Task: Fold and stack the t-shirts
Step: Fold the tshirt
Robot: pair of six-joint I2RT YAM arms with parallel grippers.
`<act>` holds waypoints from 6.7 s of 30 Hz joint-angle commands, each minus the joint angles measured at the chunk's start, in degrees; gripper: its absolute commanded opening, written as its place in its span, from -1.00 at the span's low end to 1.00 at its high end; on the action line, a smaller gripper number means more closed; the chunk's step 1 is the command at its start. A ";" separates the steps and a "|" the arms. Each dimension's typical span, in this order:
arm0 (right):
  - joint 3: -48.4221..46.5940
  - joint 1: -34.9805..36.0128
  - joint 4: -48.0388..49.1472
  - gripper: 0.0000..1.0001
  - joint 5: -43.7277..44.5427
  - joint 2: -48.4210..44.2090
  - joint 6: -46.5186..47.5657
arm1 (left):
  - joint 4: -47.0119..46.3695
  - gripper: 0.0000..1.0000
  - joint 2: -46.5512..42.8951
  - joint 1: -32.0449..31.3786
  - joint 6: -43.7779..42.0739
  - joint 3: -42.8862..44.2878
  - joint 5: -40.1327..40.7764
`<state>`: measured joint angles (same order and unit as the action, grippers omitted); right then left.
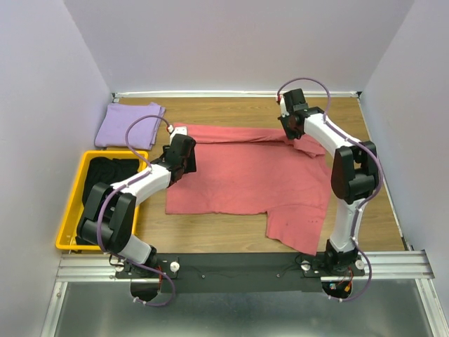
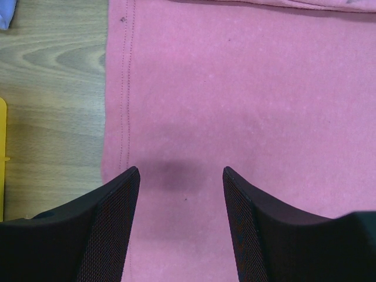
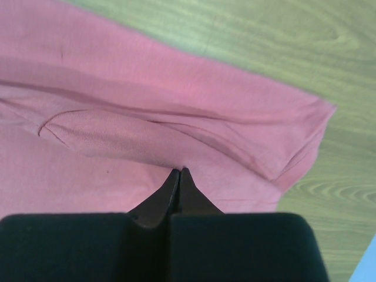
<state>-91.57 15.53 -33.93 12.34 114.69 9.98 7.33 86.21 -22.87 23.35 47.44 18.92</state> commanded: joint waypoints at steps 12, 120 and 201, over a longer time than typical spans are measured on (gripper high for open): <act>-12.41 -2.52 -1.22 -0.57 7.97 9.69 -1.62 | -1.00 0.33 -0.70 -0.94 -0.68 -0.42 1.30; 8.52 3.72 -9.29 -0.99 -5.65 -6.59 -7.60 | -0.30 0.33 0.88 -2.61 -0.68 0.72 1.03; 39.01 -28.54 31.82 -0.92 -34.40 -13.00 -28.87 | -5.66 0.34 41.84 -20.72 7.85 46.87 -27.97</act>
<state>-53.98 -12.49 -2.98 -21.56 101.69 -18.26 2.63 127.00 -42.89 31.14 93.12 -7.38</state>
